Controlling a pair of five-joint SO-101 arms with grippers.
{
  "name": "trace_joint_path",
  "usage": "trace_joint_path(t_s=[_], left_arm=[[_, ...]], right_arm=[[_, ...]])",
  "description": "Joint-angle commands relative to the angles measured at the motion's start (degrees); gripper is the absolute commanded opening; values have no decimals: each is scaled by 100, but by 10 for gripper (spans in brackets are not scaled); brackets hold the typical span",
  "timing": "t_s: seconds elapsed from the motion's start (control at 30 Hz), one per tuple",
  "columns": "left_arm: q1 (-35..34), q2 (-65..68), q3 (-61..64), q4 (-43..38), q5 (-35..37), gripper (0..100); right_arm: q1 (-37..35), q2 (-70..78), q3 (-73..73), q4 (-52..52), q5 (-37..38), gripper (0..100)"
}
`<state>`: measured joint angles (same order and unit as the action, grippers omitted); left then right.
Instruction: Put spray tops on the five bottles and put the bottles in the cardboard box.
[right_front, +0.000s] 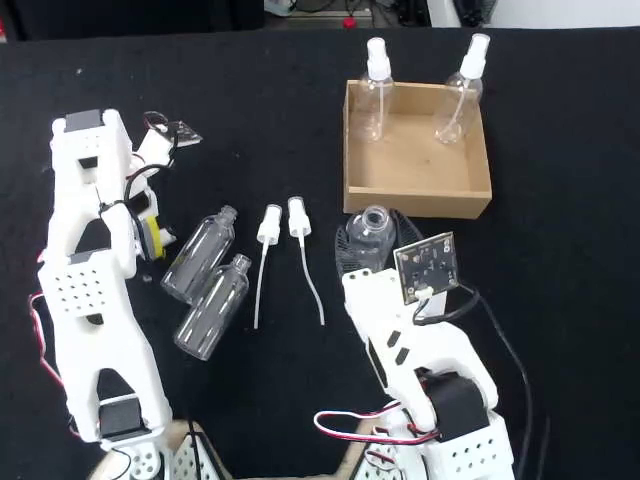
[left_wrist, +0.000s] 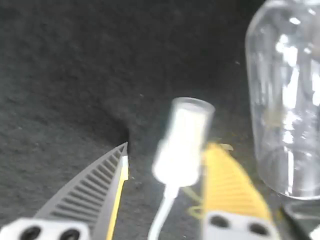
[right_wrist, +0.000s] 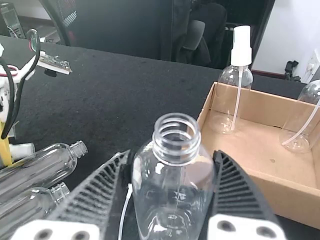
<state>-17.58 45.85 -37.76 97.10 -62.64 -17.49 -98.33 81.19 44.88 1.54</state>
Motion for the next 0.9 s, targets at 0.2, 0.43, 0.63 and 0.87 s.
trace_joint_path(t_s=[0.2, 0.43, 0.63, 0.87], left_arm=[[-435, -695, -769, 360, 290, 137], [-848, -2040, -646, 360, 1275, 137], [-655, -3701, 558, 360, 2426, 137], [251, -6347, 2299, 229, 3226, 137]], right_arm=[[-44, 57, -40, 18, -9, 191], [-44, 57, -40, 26, -9, 191], [-53, 57, -48, 26, -9, 191], [-88, 48, -136, 141, -44, 191]])
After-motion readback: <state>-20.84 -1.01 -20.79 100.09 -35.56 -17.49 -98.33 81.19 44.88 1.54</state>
